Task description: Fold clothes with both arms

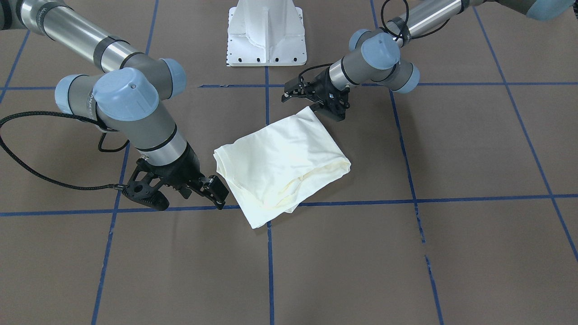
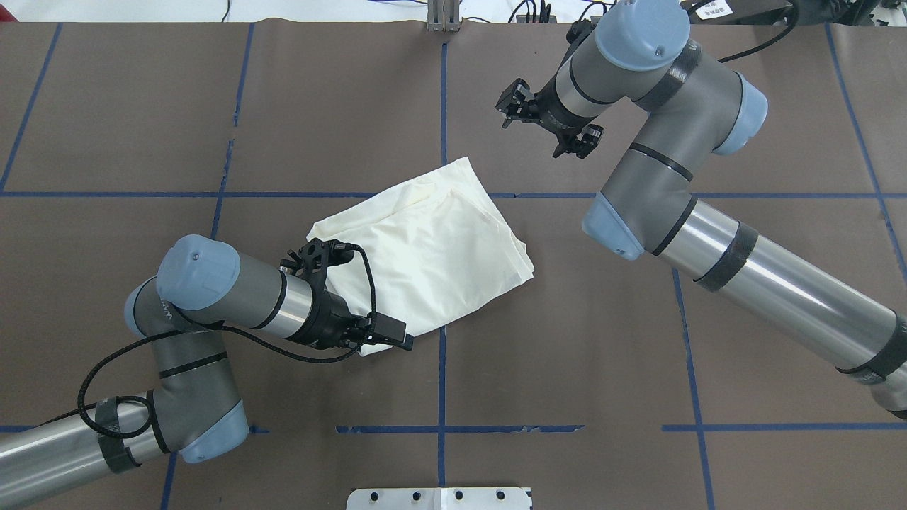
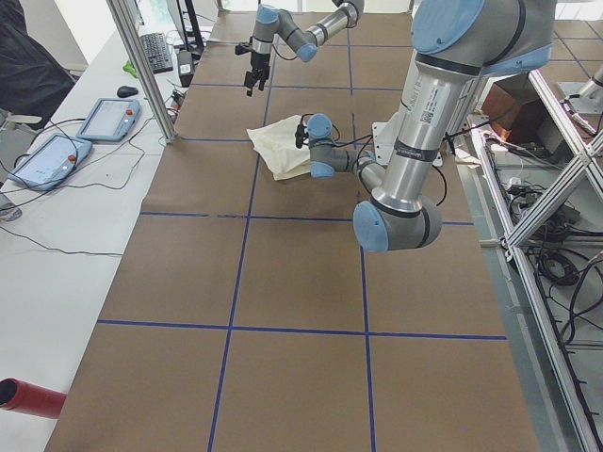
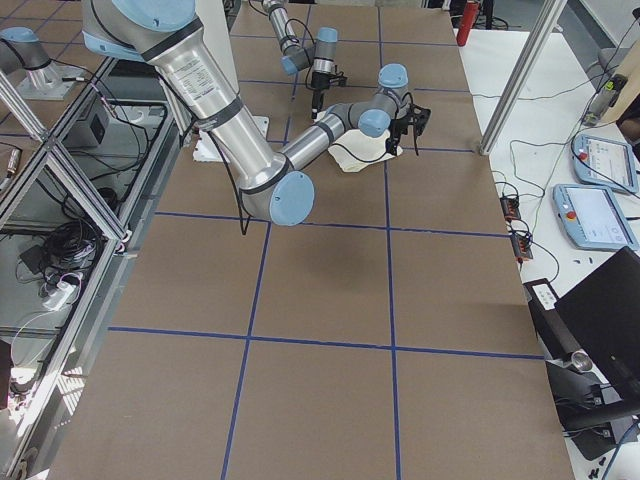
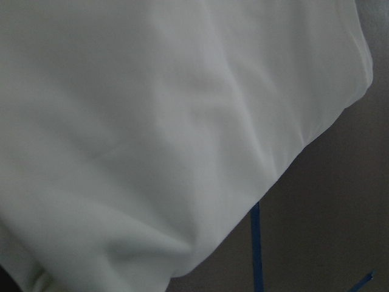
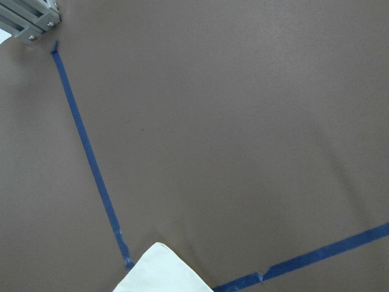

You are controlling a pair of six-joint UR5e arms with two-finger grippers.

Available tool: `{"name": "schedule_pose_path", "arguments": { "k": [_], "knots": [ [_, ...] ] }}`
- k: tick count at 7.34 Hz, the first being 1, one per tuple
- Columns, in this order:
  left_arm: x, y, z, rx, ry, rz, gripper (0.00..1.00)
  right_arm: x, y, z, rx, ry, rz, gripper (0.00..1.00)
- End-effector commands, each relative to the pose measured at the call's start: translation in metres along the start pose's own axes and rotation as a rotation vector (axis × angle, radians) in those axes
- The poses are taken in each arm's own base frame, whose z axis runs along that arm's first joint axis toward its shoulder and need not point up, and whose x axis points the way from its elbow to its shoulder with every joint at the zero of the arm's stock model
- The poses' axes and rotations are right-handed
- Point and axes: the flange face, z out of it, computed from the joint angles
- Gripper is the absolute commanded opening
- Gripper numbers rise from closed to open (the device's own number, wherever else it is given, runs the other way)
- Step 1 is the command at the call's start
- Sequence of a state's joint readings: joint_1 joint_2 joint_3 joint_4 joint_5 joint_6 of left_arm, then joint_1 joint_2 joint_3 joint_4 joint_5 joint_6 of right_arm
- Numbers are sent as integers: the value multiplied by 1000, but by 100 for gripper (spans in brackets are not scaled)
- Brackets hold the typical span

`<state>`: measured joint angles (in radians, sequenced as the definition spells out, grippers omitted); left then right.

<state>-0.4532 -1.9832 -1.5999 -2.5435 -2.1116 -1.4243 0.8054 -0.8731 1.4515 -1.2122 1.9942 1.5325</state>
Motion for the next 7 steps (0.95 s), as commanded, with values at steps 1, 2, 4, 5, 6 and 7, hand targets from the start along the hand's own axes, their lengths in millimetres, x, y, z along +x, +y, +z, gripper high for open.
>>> {"name": "schedule_pose_path", "arguments": {
  "k": [1,2,4,5,6,7],
  "knots": [
    [-12,20,-24,-9,1,-9,100,7,-3,1,1,7,-8,100],
    [-24,26,-36,-8,-11,-14,100,9,-3,0,2,7,-18,100],
    [-42,8,-77,58,-27,-25,100,39,-16,-12,-7,17,-61,100],
    [-60,-2,-111,105,-46,-17,100,64,-28,-24,-20,31,-106,100],
    [-82,-9,-150,134,-70,21,100,88,-37,-35,-16,64,-158,100],
    [-103,-26,-184,192,-102,39,100,112,-47,-49,-11,103,-253,100]
  ]
}}
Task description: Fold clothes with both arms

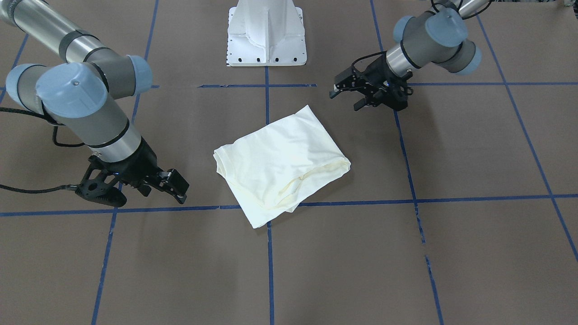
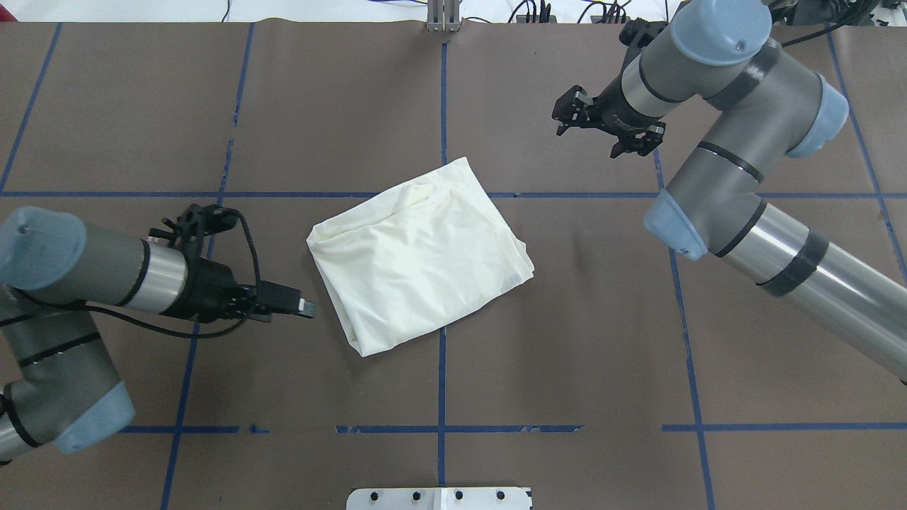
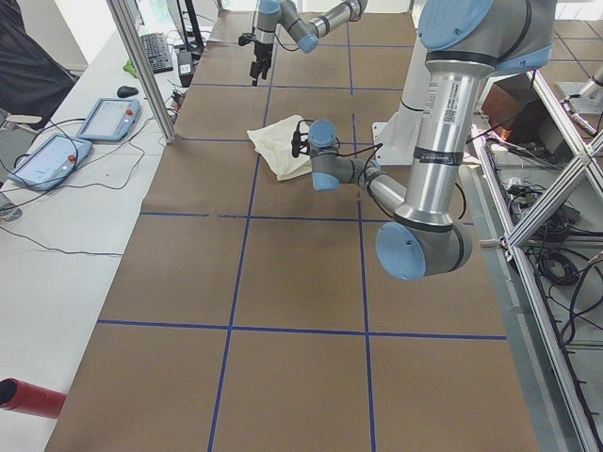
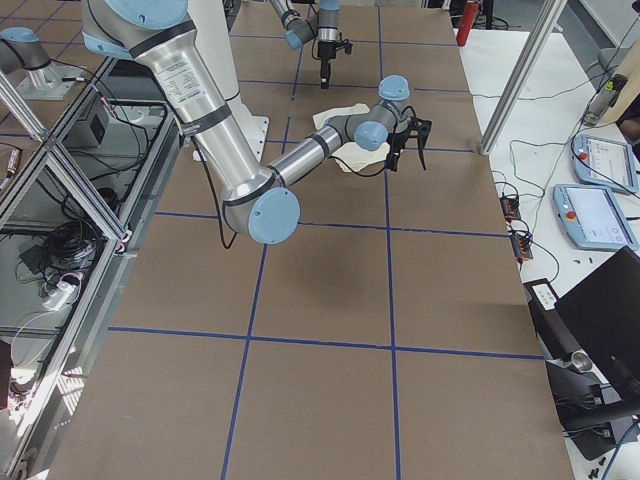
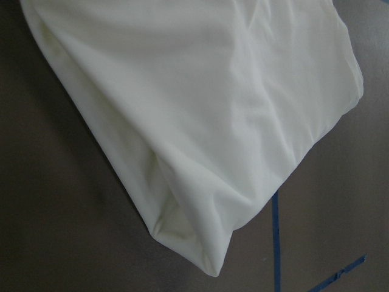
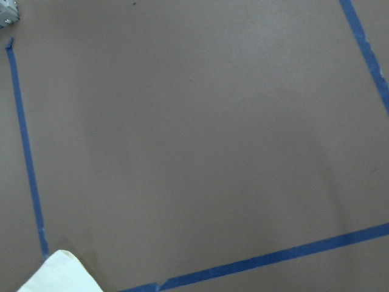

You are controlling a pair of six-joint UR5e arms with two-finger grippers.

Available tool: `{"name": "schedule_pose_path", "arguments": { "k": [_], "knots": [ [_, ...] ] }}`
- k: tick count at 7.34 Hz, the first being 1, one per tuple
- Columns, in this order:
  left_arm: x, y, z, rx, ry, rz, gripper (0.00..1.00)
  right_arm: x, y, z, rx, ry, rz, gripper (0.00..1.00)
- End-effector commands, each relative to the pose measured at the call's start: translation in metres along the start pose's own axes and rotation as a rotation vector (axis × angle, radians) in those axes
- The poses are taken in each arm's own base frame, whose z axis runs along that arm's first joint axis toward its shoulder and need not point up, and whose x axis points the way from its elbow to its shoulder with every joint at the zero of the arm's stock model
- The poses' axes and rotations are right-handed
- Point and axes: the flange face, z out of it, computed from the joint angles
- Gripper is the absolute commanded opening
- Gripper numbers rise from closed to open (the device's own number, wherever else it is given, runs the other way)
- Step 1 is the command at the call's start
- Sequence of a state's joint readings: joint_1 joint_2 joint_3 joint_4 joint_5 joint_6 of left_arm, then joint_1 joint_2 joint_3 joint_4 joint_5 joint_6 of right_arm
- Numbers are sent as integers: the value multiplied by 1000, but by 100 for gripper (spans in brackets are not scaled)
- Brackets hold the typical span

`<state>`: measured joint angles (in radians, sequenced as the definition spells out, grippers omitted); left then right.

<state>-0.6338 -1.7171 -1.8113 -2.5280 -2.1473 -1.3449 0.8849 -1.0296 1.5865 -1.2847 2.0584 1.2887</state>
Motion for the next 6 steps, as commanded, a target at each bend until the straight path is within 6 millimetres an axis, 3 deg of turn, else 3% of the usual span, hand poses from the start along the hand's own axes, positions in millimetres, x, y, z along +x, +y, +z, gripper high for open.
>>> {"name": "schedule_pose_path", "arguments": {
  "k": [1,2,4,6],
  "knots": [
    [-48,-44,-64,109,-105,46,100,66,-11,-24,-11,106,-172,100],
    [-69,-77,-101,165,-207,117,100,98,-15,-36,-24,160,-237,100],
    [-111,-121,-168,202,-394,216,100,191,-29,-73,-39,199,-346,100],
    [-160,-149,-250,179,-587,305,100,313,-49,-112,-121,168,-438,100]
  ]
}}
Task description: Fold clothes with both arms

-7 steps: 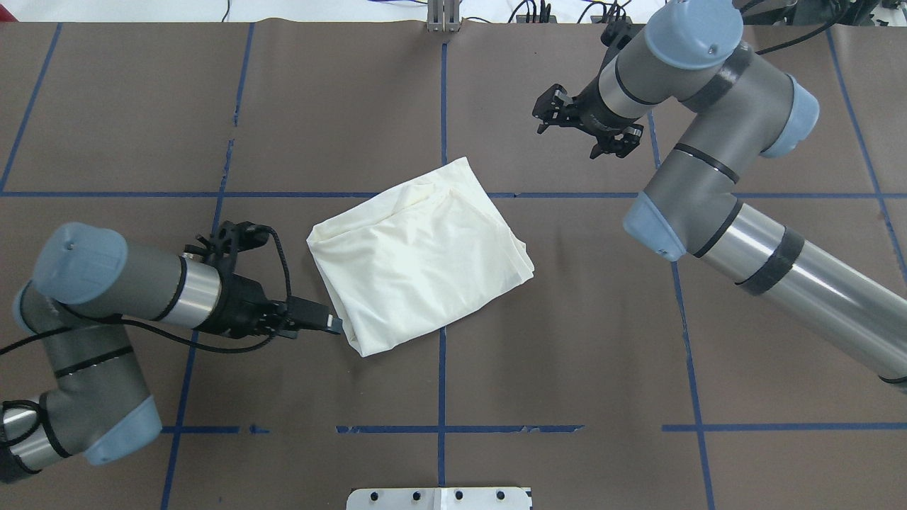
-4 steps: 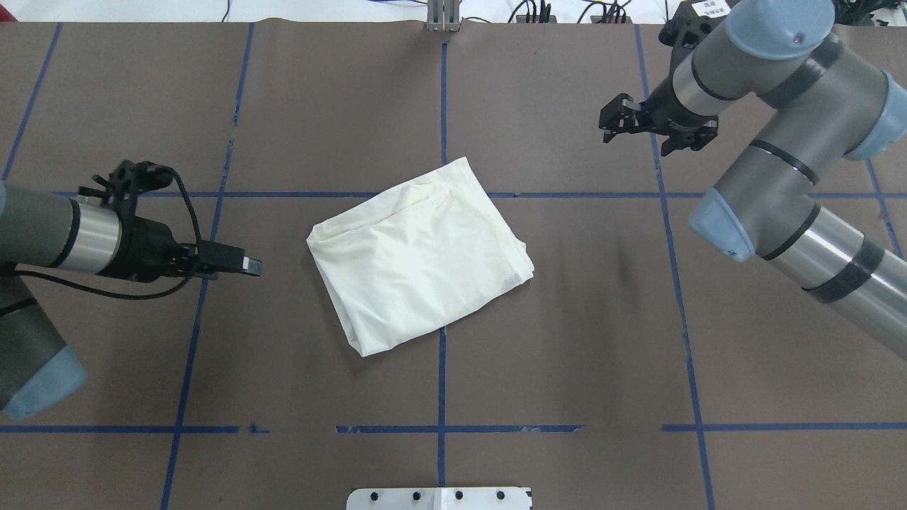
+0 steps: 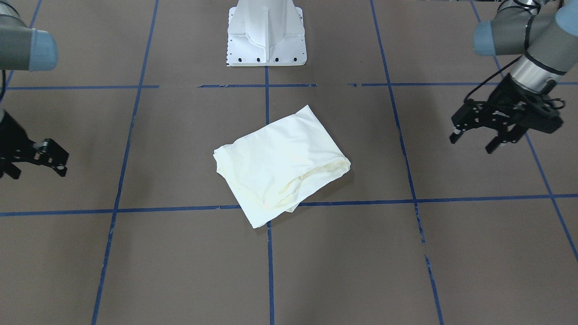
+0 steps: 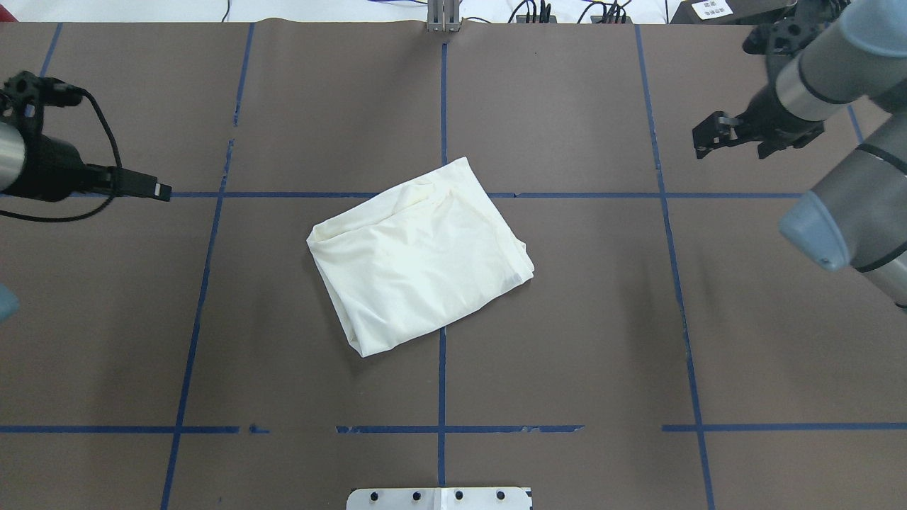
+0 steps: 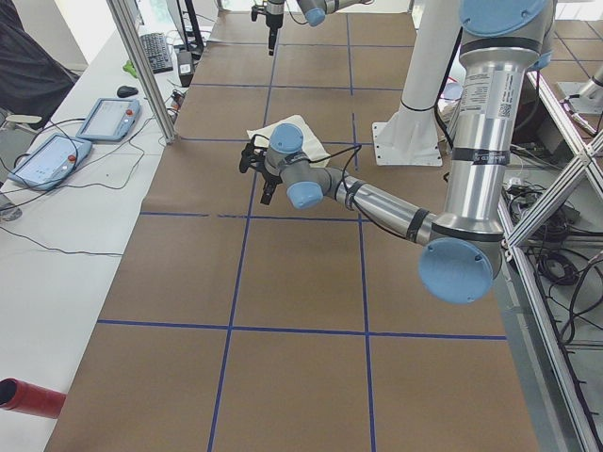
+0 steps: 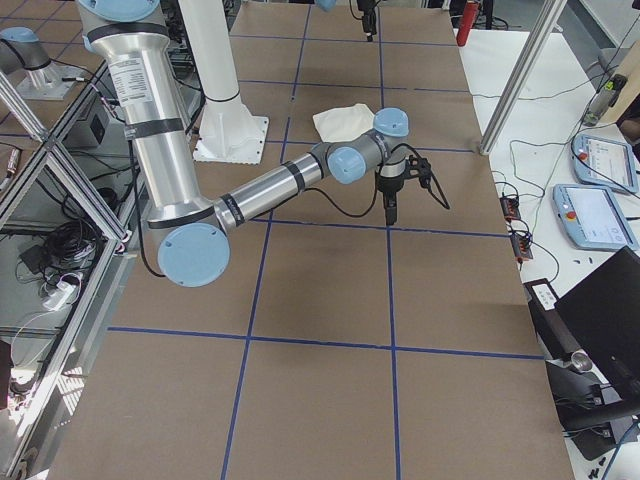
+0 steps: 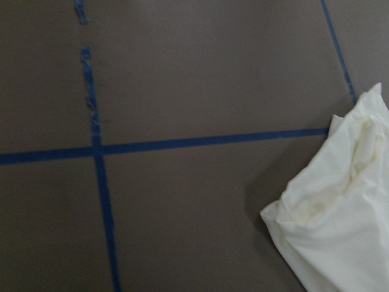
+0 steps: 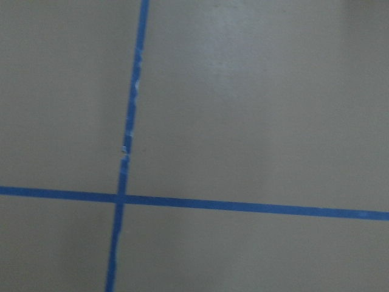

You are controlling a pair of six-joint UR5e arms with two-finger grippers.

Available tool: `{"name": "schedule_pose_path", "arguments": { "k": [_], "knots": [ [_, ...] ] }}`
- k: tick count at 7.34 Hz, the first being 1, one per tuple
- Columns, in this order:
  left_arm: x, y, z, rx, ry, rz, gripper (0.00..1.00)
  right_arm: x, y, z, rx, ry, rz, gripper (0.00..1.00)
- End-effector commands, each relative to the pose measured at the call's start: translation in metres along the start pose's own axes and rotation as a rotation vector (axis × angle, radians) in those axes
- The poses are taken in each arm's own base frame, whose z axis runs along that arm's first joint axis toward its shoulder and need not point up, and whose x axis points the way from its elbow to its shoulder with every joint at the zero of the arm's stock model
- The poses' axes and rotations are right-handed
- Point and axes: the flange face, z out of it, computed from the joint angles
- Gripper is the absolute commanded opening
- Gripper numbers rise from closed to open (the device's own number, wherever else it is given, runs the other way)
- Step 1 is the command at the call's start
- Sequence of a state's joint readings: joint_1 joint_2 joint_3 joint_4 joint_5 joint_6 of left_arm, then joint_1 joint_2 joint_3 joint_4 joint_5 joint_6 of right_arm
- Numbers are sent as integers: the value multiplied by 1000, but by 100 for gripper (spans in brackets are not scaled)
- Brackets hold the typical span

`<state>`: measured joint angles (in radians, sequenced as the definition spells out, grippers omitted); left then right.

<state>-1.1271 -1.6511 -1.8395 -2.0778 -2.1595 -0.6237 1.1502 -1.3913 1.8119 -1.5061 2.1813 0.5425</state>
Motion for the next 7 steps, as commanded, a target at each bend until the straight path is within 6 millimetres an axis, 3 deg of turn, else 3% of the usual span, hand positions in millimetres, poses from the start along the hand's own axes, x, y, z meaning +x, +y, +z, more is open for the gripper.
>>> {"name": "schedule_pose_path", "arguments": {
  "k": [1,2,3,4,5,6,7],
  "knots": [
    [-100,-18,-57,-61,-182,141,100,141,45,-14,-38,12,-138,100],
    [-135,-15,-76,-92,-214,228,100,185,64,-21,-77,15,-157,100],
    [-161,4,-93,-112,-228,252,100,219,86,-28,-108,5,-161,100],
    [-184,28,-104,-120,-208,203,100,238,110,-26,-127,-18,-147,100],
    [-192,63,-94,-152,-90,152,100,261,142,-4,-175,-57,-79,100],
    [-208,70,-80,-154,-69,150,100,263,116,1,-164,-62,-87,100],
    [-221,84,-72,-170,-71,142,100,262,110,0,-159,-57,-89,100]
  ]
}}
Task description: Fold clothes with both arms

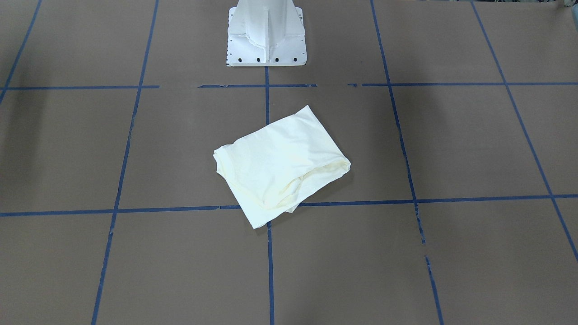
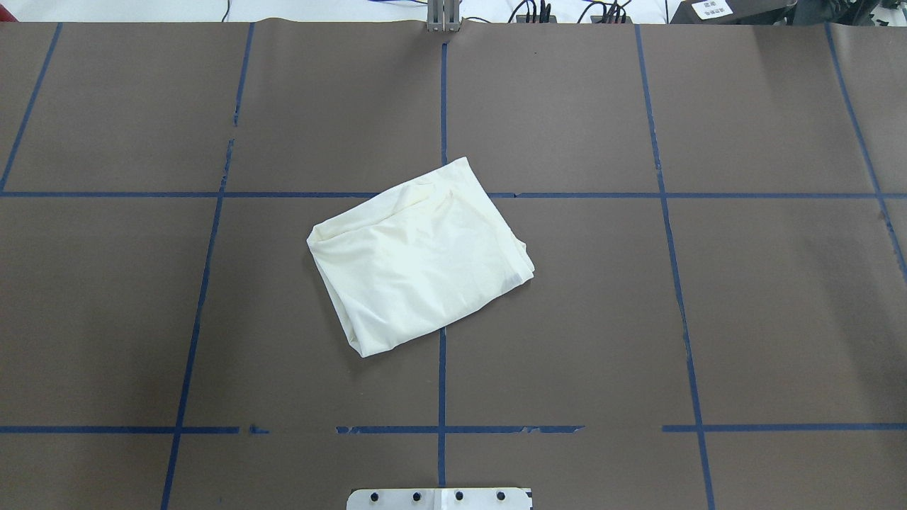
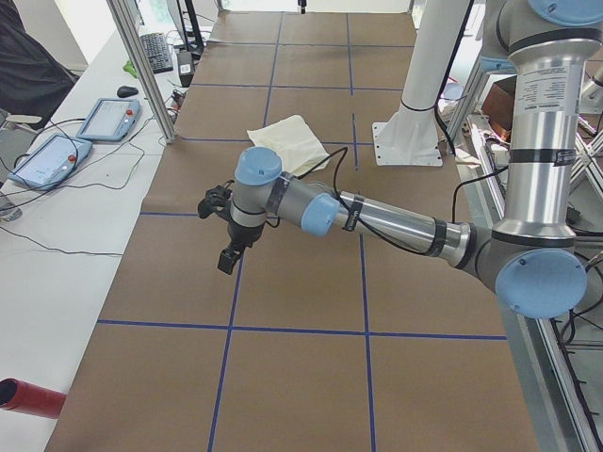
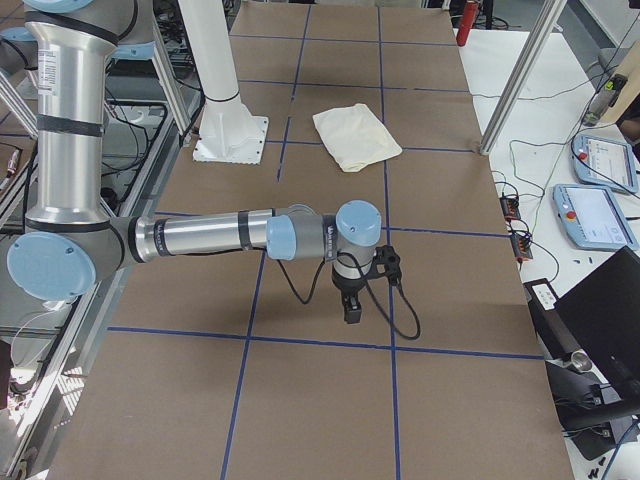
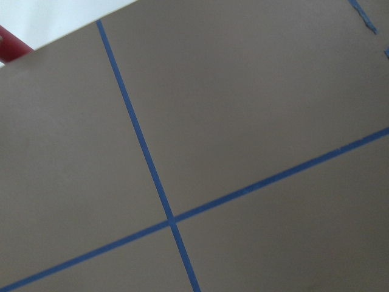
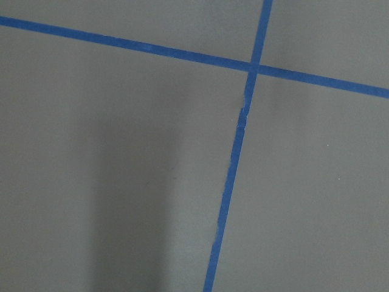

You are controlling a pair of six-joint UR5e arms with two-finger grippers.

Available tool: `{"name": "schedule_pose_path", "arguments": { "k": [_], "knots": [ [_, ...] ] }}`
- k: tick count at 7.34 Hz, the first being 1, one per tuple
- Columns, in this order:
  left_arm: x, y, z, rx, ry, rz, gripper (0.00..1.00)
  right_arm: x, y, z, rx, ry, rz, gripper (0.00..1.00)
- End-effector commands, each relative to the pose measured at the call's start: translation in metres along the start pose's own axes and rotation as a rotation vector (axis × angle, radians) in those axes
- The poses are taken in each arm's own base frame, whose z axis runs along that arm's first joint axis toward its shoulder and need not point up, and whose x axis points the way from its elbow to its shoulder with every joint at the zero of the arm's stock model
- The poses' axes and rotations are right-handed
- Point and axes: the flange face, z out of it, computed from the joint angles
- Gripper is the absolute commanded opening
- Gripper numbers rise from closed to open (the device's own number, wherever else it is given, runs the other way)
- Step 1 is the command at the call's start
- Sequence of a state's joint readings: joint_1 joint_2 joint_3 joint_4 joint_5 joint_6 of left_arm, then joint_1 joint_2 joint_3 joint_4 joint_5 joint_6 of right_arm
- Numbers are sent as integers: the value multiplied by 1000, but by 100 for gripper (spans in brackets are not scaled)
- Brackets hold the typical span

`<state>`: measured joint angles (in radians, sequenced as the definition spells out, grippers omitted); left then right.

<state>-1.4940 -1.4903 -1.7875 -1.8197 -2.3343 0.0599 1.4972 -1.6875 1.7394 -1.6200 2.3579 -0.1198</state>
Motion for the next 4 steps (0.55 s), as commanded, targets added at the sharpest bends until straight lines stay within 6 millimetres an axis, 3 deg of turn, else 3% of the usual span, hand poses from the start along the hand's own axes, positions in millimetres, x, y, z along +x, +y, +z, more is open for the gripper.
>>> {"name": "schedule_pose_path", "arguments": {
  "k": [1,4],
  "knots": [
    [-22,18,25,-33,20,-43,100,5,-11,1,4,-2,12,100],
    [-30,29,29,-84,-34,-213,100,5,-5,-2,11,-10,110,100]
  ]
}}
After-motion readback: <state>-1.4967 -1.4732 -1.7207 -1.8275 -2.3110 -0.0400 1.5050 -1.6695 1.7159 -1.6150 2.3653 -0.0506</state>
